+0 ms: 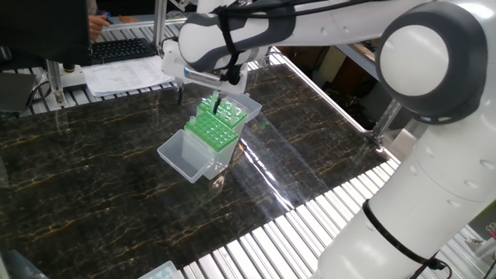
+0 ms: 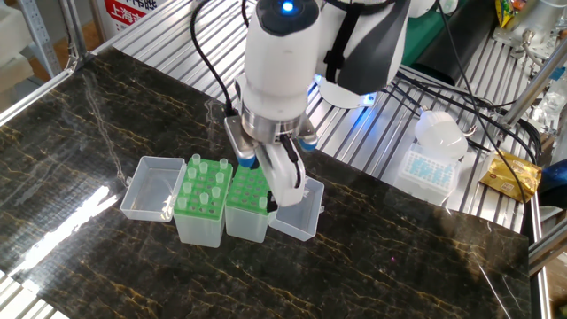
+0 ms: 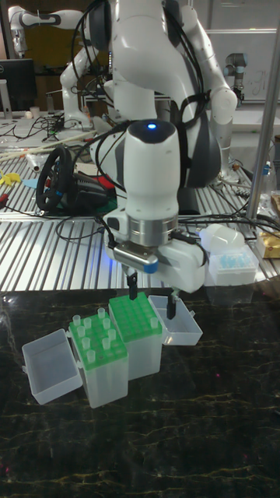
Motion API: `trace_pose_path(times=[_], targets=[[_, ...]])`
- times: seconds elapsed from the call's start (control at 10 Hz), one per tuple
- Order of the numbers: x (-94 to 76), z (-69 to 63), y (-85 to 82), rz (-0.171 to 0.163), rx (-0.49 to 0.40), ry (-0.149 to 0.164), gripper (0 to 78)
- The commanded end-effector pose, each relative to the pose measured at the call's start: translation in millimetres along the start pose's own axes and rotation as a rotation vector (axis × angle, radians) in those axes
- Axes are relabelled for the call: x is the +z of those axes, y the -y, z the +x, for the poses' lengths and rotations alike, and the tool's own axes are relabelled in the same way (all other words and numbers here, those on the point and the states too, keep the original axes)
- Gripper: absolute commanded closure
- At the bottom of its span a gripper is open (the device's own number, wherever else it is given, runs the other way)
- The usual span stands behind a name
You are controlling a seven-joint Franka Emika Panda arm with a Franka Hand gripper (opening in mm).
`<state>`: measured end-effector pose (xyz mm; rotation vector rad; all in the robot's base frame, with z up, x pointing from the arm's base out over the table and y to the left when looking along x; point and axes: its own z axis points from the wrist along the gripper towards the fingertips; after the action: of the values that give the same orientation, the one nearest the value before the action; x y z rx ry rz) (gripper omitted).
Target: Transfer all large pipette tips from one holder to another
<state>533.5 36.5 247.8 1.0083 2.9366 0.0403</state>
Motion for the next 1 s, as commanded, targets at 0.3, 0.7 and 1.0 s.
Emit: trace_pose_path(times=[0.3, 0.7, 1.0], targets=[[13.6, 0.8, -3.5, -0.006, 0.009, 0.006, 0.1], [27.6, 3.0, -2.9, -0.018, 0.016, 0.026, 0.1], [33.7, 4.2, -3.8, -0.017, 0.019, 0.027, 0.1]])
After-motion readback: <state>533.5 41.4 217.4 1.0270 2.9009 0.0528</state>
